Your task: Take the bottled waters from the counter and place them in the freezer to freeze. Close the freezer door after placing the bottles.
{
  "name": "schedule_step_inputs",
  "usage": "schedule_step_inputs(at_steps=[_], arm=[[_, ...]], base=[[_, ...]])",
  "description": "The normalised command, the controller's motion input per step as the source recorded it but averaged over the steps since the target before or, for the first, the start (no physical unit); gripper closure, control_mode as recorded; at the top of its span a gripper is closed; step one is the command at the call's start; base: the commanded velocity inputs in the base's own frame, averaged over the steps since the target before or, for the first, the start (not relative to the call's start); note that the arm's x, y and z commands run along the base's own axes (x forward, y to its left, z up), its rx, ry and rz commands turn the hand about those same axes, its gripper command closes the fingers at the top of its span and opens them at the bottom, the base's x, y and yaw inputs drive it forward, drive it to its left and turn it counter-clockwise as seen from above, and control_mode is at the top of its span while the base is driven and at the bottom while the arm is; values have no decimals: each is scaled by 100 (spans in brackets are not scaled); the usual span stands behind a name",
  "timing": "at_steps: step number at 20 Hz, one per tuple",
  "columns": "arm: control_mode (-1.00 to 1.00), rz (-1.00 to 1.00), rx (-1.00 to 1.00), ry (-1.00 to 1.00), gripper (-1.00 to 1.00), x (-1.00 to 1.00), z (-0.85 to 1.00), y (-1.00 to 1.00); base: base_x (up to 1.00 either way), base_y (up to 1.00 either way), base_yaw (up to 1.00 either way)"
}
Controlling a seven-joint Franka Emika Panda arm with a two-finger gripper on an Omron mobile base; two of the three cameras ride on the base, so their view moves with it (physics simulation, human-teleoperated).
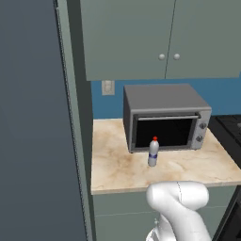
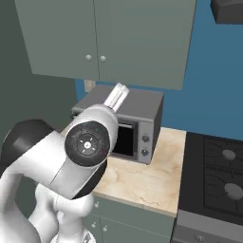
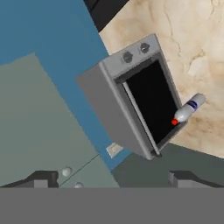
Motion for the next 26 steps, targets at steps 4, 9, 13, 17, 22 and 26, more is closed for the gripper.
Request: schedule_step_inputs(at_steps=[4, 9, 13, 17, 22, 26], arm=[[-100, 11, 75, 33, -100, 0, -16, -27], [-100, 11, 63, 35, -100, 0, -39, -3], [-100, 10, 45, 26, -100, 0, -79, 13], [-100, 14, 25, 13, -100, 0, -100, 48], [-100, 16, 7, 0, -100, -18, -90, 73], [-100, 13, 1, 0, -100, -17, -51, 73]], base=[[0, 0, 0], [0, 0, 0], [0, 0, 0], [0, 0, 0], [0, 0, 0], [0, 0, 0]])
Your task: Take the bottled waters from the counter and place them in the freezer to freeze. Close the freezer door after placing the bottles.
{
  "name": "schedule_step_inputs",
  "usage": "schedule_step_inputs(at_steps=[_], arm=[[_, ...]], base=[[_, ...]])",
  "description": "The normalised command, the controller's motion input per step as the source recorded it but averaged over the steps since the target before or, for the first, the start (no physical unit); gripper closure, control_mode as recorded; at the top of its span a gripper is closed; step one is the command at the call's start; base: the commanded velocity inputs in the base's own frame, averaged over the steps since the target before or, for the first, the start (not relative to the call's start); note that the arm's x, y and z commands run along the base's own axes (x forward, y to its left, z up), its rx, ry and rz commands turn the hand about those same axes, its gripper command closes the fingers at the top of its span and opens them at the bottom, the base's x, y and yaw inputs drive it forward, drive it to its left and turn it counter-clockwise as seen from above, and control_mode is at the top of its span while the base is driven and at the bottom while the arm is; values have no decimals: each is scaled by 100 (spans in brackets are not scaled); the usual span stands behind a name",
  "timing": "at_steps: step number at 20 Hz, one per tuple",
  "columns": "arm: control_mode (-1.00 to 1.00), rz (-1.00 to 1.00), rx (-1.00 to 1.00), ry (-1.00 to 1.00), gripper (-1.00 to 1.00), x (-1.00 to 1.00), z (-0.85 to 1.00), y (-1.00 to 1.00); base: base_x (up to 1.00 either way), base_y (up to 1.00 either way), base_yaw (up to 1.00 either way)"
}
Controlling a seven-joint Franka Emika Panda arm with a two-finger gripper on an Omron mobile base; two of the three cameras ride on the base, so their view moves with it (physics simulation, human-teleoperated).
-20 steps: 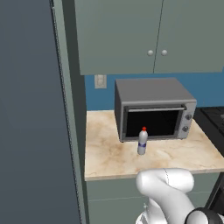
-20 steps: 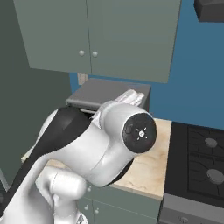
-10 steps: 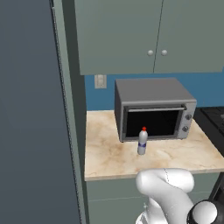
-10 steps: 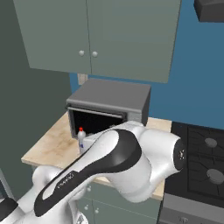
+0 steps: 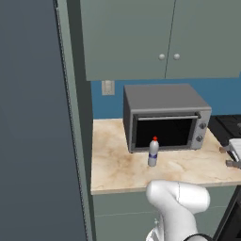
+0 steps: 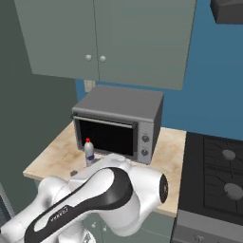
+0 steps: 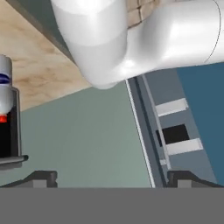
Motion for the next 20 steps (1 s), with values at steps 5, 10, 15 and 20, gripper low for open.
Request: schedule_step_inputs(at_steps=[5, 10, 15, 20], arm=[[-100, 6, 0, -8, -100, 27, -18, 67], [-100, 0, 0, -1, -100, 54, -21, 45], [-100, 0, 0, 0, -100, 21, -3, 7], [-100, 0, 0, 0, -100, 25, -10, 0]], base=[[0, 0, 0], [0, 0, 0], [0, 0, 0], [0, 0, 0]])
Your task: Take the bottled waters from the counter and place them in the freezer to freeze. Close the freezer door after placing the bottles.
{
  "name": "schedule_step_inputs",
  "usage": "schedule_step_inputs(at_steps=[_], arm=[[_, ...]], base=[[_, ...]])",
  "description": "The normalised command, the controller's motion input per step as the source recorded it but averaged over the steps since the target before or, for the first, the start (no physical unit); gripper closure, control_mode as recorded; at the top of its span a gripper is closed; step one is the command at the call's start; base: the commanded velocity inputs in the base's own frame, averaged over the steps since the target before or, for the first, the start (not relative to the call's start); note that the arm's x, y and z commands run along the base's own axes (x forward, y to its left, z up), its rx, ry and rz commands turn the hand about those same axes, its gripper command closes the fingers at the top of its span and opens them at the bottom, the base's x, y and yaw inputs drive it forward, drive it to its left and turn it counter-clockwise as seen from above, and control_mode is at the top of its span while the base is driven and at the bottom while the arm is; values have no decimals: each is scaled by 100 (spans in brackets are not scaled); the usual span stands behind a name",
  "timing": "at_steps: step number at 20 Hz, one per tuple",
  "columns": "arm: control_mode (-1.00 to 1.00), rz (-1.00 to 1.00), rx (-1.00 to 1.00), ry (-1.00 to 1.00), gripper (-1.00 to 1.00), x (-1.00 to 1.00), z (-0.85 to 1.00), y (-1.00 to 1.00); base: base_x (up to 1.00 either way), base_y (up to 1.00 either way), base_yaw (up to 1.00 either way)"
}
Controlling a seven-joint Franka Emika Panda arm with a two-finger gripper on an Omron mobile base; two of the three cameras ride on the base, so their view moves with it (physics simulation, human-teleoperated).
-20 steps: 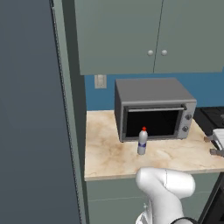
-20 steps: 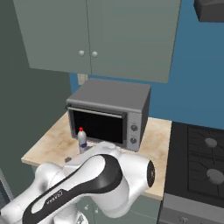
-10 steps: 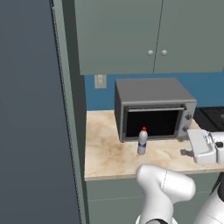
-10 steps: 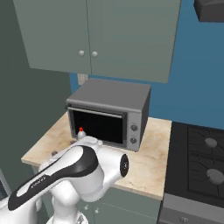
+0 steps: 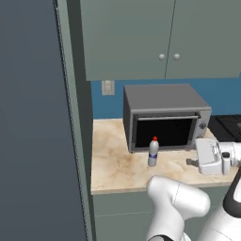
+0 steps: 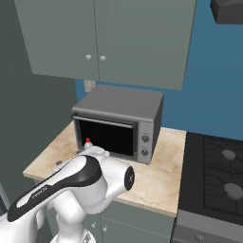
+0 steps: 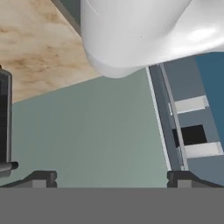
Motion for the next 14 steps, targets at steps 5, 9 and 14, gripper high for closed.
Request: schedule_step_inputs(at_steps=[5, 9, 14], arm=[[-100, 9, 0, 0, -100, 23, -8, -18], [-100, 23, 1, 0, -100, 0, 0, -25], [-100, 26, 0, 0, -100, 0, 0, -13]], base=[[0, 0, 0], [0, 0, 0], [0, 0, 0]])
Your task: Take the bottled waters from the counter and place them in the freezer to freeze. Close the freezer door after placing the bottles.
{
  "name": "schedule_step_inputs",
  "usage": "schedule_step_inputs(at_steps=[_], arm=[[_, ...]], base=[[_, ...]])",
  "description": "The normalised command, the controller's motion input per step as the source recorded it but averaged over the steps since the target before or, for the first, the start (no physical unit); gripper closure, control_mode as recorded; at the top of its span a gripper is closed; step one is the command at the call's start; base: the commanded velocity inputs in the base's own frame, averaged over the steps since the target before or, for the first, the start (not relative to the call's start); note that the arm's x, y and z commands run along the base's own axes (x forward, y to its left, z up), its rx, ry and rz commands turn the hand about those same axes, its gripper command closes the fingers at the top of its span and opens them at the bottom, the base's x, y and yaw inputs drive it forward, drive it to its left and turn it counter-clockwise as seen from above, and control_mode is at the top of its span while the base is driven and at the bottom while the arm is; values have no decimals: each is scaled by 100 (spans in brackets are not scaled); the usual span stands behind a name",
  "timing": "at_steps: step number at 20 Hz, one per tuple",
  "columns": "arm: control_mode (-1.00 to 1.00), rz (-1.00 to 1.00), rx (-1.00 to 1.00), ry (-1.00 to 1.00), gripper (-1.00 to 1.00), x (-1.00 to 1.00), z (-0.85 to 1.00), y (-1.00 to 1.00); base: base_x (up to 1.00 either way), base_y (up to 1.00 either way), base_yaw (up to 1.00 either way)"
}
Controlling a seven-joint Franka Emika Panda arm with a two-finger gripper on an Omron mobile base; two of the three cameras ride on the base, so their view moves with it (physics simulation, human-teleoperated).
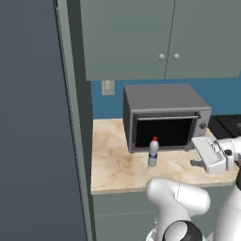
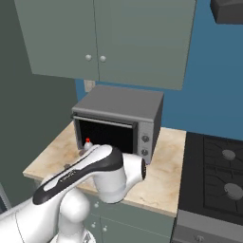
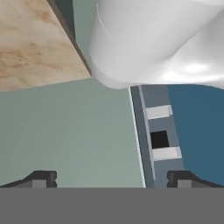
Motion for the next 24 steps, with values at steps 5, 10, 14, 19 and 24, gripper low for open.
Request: schedule_step_inputs(at_steps=[5, 10, 14, 19, 24], arm=[[-100, 14, 0, -1, -100, 8, -2, 0], [-100, 4, 3, -6, -100, 6, -6, 3], [-100, 0, 5, -14, -100, -4, -9, 0], [-100, -8, 0, -12, -100, 10, -1, 0], [-100, -4, 0, 0, -100, 34, 0, -1]], base=[[0, 0, 0], [0, 0, 0], [0, 0, 0], [0, 0, 0], [0, 0, 0]])
